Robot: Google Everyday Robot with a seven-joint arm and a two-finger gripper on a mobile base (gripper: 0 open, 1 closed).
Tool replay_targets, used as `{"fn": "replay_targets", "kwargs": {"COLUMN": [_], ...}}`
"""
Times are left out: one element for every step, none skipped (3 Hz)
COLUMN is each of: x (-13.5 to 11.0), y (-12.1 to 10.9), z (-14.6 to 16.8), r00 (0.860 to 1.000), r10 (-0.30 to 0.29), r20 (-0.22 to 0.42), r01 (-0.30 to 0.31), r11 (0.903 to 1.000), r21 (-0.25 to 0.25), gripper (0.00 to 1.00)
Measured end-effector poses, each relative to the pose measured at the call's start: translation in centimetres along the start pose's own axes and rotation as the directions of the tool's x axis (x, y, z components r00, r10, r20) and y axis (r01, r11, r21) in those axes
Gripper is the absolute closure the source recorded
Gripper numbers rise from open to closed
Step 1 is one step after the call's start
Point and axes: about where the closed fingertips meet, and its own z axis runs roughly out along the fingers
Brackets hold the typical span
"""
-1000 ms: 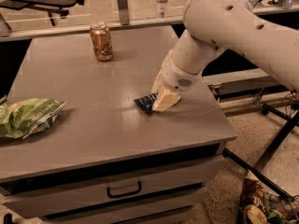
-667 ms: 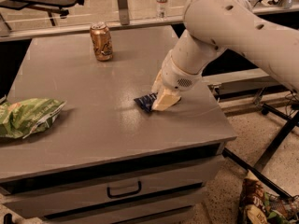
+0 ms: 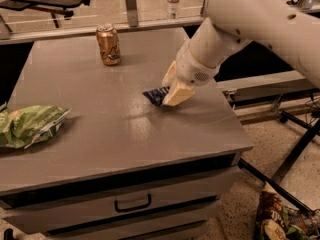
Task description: Move rxbar blueberry near orange can
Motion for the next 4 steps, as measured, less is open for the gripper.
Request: {"fn": "replay_targets", "kwargs": {"x": [-1.0,-1.3,-1.3,-1.3], "y": [-6.1,-10.8,-10.8,-12.1], "z": [-2.7,-4.4,-4.4,-3.1], "r00": [0.992,0.970,0.970,0.981], "r10": [-0.062,-0.101,-0.101,-0.072], "r20": [-0.107,-0.219,-0.219,-0.179], "r01": [0.073,0.144,0.144,0.112], "r11": [0.9924,0.9716,0.9716,0.9684], "r21": [0.100,0.188,0.188,0.223], "gripper": [1.00,1.00,1.00,1.00]}}
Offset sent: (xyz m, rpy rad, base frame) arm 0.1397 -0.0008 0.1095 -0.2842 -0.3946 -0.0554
